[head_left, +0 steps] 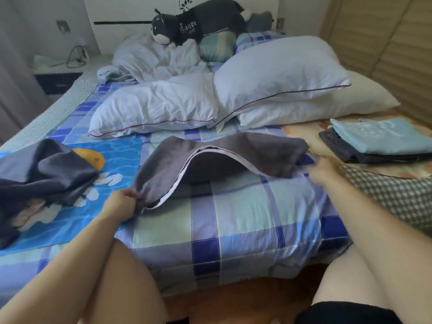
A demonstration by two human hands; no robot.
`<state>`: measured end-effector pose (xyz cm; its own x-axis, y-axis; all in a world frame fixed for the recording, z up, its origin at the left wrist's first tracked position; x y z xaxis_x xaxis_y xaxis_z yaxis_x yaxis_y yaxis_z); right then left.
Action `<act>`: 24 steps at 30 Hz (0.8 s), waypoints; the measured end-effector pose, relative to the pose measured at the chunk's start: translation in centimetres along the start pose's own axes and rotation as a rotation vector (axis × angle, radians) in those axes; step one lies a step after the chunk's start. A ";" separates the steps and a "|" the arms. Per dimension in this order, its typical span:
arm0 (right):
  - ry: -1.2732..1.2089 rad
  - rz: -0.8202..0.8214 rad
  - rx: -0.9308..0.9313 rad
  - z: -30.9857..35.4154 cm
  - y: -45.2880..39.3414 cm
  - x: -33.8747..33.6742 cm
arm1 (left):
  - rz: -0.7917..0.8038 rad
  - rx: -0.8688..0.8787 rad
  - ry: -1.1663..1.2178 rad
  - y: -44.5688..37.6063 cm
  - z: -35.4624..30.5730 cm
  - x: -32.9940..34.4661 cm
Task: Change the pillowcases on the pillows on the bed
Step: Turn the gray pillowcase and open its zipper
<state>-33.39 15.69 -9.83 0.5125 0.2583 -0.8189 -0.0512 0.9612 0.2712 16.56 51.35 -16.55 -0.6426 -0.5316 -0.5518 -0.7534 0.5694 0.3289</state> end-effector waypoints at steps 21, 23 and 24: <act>-0.091 0.030 -0.826 13.4 15.1 13.5 | 0.157 0.047 0.849 5.8 -3.4 0.1; -0.102 0.063 -0.968 16.6 19.0 16.3 | 0.161 0.046 0.868 6.5 -3.3 -0.4; -0.095 0.034 -1.020 17.9 20.5 16.9 | 0.169 0.048 0.863 6.9 -3.3 -0.5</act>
<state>-10.45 38.07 -9.08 0.5606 0.3208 -0.7635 -0.7491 0.5895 -0.3023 11.24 53.46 -11.49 -0.6403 -0.7153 0.2798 -0.6447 0.6986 0.3105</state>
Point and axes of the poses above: each hand's wrist, its own y-axis away from the middle knuckle, its own x-axis out of the palm, z = x × y, the point moved 10 cm from there along -y, towards the middle knuckle, and after that the axes turned 9 degrees about z, right-handed, at the moved point
